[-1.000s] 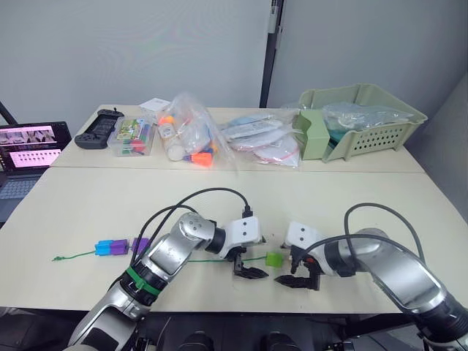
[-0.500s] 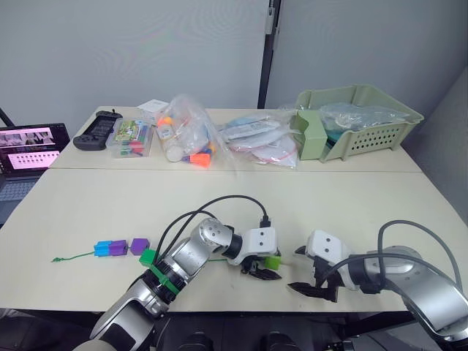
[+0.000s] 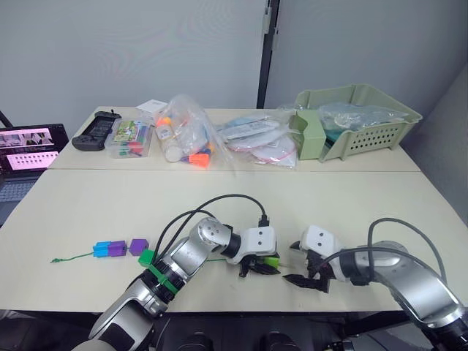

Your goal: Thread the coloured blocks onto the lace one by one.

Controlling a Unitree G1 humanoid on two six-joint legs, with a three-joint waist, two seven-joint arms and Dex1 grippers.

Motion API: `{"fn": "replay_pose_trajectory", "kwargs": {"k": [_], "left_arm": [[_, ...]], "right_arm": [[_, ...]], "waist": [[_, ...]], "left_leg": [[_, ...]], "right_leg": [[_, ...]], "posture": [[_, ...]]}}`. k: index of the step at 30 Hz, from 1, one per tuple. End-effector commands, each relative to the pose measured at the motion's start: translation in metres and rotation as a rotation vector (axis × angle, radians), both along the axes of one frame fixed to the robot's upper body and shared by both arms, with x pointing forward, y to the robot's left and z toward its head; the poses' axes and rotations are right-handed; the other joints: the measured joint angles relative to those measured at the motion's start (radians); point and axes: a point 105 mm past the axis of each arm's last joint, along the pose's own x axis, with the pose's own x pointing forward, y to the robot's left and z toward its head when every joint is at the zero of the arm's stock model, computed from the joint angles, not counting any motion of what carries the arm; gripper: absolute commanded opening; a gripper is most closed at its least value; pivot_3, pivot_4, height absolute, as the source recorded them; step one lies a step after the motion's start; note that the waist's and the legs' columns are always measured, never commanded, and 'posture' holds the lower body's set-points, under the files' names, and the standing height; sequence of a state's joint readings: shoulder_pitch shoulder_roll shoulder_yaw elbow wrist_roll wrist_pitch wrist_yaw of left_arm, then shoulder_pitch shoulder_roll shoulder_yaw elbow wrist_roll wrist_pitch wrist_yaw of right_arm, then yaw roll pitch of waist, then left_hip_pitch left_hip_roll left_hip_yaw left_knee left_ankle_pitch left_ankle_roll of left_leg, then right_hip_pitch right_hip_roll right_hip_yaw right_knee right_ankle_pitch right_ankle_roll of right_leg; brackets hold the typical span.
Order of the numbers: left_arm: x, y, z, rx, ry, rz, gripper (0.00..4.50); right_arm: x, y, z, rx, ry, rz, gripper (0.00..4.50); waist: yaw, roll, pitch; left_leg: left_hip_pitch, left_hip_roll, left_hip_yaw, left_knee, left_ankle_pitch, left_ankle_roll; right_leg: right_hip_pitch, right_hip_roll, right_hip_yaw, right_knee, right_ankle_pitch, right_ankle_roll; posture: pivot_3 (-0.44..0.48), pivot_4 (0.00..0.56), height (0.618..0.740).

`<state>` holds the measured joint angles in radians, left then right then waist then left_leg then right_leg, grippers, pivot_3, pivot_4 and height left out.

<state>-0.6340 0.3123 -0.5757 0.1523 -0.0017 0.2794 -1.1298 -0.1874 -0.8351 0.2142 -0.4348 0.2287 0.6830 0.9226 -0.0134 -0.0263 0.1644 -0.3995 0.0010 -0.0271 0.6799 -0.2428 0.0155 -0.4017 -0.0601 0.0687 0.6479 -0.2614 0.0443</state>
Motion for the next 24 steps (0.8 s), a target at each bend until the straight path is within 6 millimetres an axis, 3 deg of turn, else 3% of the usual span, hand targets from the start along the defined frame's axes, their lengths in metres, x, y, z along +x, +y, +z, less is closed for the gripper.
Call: {"fn": "replay_pose_trajectory", "kwargs": {"k": [1, 10, 14, 18, 22, 24], "left_arm": [[0.003, 0.01, -0.013, 0.067, 0.015, 0.025, 1.34], [0.002, 0.017, -0.014, 0.083, 0.018, 0.027, 1.34], [0.004, 0.031, -0.011, 0.107, 0.017, 0.067, 1.34], [0.009, 0.059, -0.011, 0.176, 0.005, 0.133, 1.34], [0.012, 0.098, -0.005, 0.206, -0.004, 0.211, 1.34], [0.01, 0.126, -0.001, 0.234, -0.006, 0.251, 1.34]], "right_arm": [[0.002, -0.001, 0.0, -0.027, -0.023, 0.022, 3.0], [0.001, -0.004, -0.003, -0.041, -0.028, 0.04, 0.02], [0.004, -0.004, -0.001, -0.054, -0.041, 0.063, 0.0], [0.006, 0.001, 0.005, -0.047, -0.059, 0.099, 0.0], [0.008, 0.005, 0.011, -0.054, -0.079, 0.137, 0.0], [0.009, 0.008, 0.015, -0.055, -0.086, 0.15, 0.0]], "waist": [[-0.001, 0.0, 0.0], [-0.004, 0.0, 0.0], [-0.006, 0.0, 0.0], [-0.009, 0.0, 0.0], [-0.022, 0.0, 0.0], [-0.031, 0.0, 0.0]], "left_leg": [[0.0, 0.0, 0.0, 0.0, 0.0, 0.0], [0.002, 0.0, 0.0, 0.0, 0.0, 0.0], [0.002, 0.001, 0.0, 0.0, 0.0, 0.0], [0.002, 0.001, 0.0, 0.0, 0.0, 0.0], [0.003, 0.003, 0.0, -0.001, 0.0, 0.0], [0.003, 0.004, 0.001, -0.002, 0.0, 0.0]], "right_leg": [[0.0, 0.0, 0.0, 0.0, 0.0, 0.0], [0.002, 0.0, 0.0, 0.0, 0.0, 0.0], [0.002, 0.001, 0.0, 0.0, 0.0, 0.0], [0.001, 0.001, 0.0, 0.0, 0.0, 0.0], [0.001, 0.002, 0.0, 0.001, 0.0, 0.0], [0.0, 0.002, 0.0, 0.001, 0.0, -0.001]], "posture": [[0.0, 0.15, 0.74], [0.0, 0.15, 0.74], [0.0, 0.15, 0.74], [0.0, 0.15, 0.74], [0.0, 0.15, 0.74], [0.0, 0.15, 0.74]]}}
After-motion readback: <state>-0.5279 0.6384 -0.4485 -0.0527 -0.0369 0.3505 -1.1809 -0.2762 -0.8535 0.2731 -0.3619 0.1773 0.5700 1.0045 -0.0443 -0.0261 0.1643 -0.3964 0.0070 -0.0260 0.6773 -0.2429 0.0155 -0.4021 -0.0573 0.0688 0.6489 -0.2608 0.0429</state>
